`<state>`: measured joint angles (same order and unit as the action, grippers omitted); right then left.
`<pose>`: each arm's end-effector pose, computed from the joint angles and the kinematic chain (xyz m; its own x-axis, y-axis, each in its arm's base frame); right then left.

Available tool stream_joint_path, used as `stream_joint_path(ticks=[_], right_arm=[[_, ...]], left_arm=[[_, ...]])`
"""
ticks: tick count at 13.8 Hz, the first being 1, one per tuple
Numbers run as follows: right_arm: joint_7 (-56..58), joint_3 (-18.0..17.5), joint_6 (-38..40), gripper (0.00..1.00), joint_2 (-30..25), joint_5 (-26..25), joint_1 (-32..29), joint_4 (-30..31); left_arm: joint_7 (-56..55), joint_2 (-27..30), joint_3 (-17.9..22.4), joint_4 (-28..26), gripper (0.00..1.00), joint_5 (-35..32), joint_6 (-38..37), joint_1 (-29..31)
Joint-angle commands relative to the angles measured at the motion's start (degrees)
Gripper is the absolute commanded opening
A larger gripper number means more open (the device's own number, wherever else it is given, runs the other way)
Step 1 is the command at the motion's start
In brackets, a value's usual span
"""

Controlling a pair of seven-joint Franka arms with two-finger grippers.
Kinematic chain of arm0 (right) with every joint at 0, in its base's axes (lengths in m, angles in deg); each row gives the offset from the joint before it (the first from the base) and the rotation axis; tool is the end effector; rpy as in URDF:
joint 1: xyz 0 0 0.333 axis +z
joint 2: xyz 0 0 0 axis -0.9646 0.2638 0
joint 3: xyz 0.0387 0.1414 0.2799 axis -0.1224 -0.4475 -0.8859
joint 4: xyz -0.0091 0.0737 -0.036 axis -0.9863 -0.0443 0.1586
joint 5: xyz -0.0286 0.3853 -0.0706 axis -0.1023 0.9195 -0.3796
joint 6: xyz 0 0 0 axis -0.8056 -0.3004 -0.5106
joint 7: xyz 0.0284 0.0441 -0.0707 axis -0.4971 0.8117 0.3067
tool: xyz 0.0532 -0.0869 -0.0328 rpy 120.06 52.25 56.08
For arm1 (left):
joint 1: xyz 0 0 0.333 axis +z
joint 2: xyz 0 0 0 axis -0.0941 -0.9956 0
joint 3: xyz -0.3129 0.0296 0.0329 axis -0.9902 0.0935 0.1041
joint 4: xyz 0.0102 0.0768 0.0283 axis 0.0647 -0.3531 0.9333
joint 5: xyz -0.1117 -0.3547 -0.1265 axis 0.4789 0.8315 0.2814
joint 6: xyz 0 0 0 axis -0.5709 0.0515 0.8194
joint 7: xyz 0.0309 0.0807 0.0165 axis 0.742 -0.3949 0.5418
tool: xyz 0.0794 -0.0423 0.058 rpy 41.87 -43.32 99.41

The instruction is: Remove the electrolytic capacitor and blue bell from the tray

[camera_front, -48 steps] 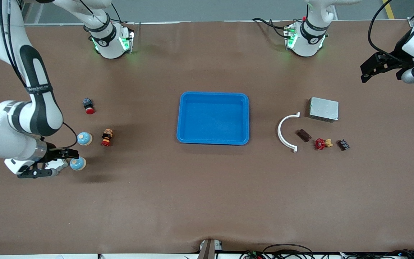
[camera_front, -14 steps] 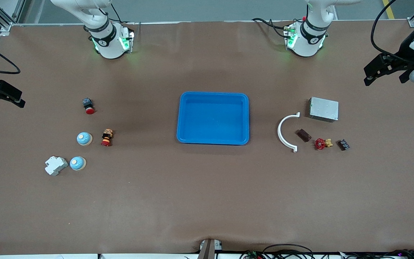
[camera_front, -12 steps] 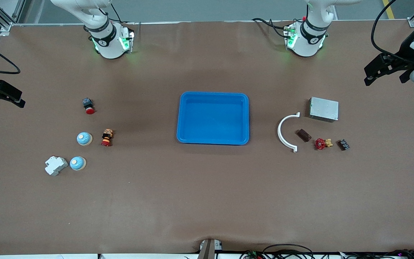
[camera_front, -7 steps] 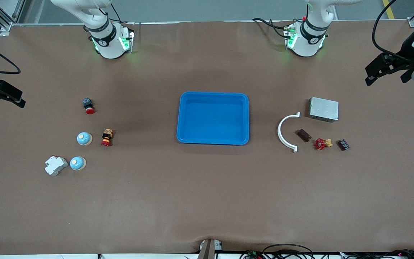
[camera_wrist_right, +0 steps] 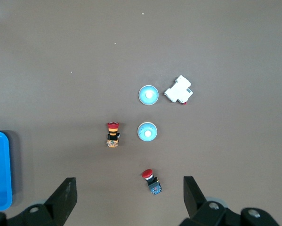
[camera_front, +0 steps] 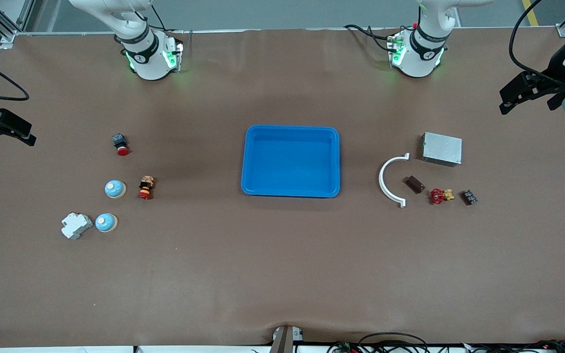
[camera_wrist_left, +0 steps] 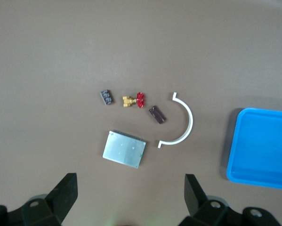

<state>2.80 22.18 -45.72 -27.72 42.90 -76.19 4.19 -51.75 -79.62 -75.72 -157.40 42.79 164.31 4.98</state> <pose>0.5578 -0.0368 0.6246 0.9984 -0.0389 0.0399 -0.0393 -0.9992 0.0093 0.5177 -0.0560 0.6661 0.9978 0.0655 0.0089 0.0658 -0.9970 -0.0418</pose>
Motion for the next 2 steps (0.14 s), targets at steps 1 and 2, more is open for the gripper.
stream_joint_path(ticks=[1, 2], right_arm=[[-0.45, 0.01, 1.06, 1.00, 0.51, -0.93, 0.34, -1.39], [-0.45, 0.01, 0.97, 1.00, 0.51, -0.84, 0.34, -1.47]], left_arm=[[0.94, 0.25, 0.13, 0.43, 1.00, 1.22, -2.90, 0.50], [0.86, 0.42, 0.13, 0.52, 1.00, 1.30, -3.25, 0.50]])
